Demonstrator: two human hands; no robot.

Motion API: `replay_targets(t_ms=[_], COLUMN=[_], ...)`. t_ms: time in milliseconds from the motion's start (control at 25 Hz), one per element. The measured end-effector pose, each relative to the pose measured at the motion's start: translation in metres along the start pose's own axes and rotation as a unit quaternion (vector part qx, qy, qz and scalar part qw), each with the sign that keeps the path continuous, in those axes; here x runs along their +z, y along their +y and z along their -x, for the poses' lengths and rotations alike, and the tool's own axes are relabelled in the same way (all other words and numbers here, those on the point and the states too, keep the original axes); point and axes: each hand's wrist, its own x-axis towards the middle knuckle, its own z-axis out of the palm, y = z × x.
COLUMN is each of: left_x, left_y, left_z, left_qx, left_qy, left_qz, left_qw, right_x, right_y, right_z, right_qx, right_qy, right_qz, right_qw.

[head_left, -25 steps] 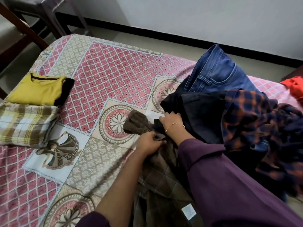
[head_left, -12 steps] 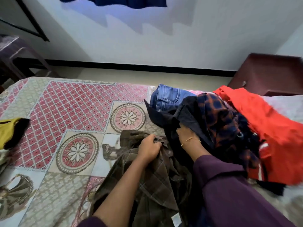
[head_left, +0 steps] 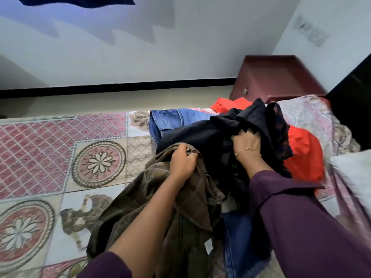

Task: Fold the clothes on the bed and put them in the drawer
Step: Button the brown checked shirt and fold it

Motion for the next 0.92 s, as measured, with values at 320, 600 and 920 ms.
replay_targets(t_ms=[320, 600, 920], left_x=[0.058, 0.131, 0.123], left_y=[0.038, 0.054, 0.051], left_z=[-0.025, -0.053, -0.022], left_qx=[0.062, 0.078, 0.054], left_qy=[-0.036, -0.151, -0.09], left_qz=[0.069, -0.049, 0.036], left_qw=[0.995, 0.984, 0.994], right_x=[0.009, 0.038, 0.022], right_y=[0.057, 0.101, 0.082], right_z=[-0.018, -0.021, 0.008], right_qx=[0.016, 0.035, 0.097], right_qy=[0.041, -0.007, -0.047], right_qz=[0.029, -0.015, -0.09], right_qw=[0.999, 0.999, 0.99])
